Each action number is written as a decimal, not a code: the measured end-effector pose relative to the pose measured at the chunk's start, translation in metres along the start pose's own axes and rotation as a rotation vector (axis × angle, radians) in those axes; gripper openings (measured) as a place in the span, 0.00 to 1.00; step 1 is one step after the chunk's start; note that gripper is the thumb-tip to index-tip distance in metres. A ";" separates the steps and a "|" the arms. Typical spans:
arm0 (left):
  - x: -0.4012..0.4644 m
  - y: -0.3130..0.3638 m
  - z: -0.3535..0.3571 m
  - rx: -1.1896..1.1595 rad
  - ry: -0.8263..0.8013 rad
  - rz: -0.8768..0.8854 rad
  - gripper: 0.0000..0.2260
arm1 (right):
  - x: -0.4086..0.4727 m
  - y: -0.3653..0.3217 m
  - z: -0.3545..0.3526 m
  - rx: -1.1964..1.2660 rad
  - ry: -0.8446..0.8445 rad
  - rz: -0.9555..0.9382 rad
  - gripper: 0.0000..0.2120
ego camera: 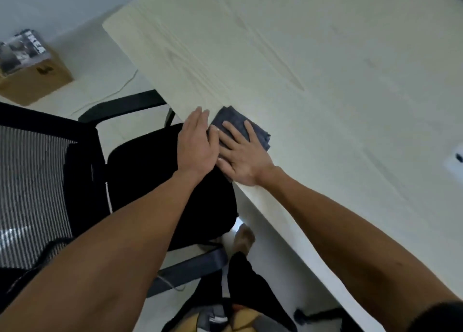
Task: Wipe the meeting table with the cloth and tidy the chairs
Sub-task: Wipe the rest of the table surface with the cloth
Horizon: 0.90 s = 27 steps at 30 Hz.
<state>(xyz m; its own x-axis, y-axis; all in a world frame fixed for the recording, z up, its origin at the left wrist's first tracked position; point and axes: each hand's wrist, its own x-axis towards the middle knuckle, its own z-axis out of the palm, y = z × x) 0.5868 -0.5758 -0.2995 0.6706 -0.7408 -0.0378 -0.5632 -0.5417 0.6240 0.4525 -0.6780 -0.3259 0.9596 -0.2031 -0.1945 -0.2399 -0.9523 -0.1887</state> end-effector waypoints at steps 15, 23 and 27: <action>-0.212 0.096 0.066 0.068 -0.476 0.499 0.21 | -0.344 -0.073 0.078 0.149 0.138 0.649 0.28; -0.316 0.112 0.051 0.002 -0.693 0.368 0.23 | -0.454 -0.139 0.096 0.450 0.314 0.881 0.25; -0.349 0.129 0.037 -0.119 -0.836 0.227 0.26 | -0.474 -0.172 0.056 1.063 0.480 1.050 0.20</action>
<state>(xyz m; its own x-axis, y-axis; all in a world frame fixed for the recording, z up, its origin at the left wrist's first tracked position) 0.2625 -0.4020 -0.2344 -0.0517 -0.8996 -0.4336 -0.5544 -0.3353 0.7617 0.0310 -0.4054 -0.2547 0.2094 -0.8941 -0.3958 -0.5957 0.2044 -0.7768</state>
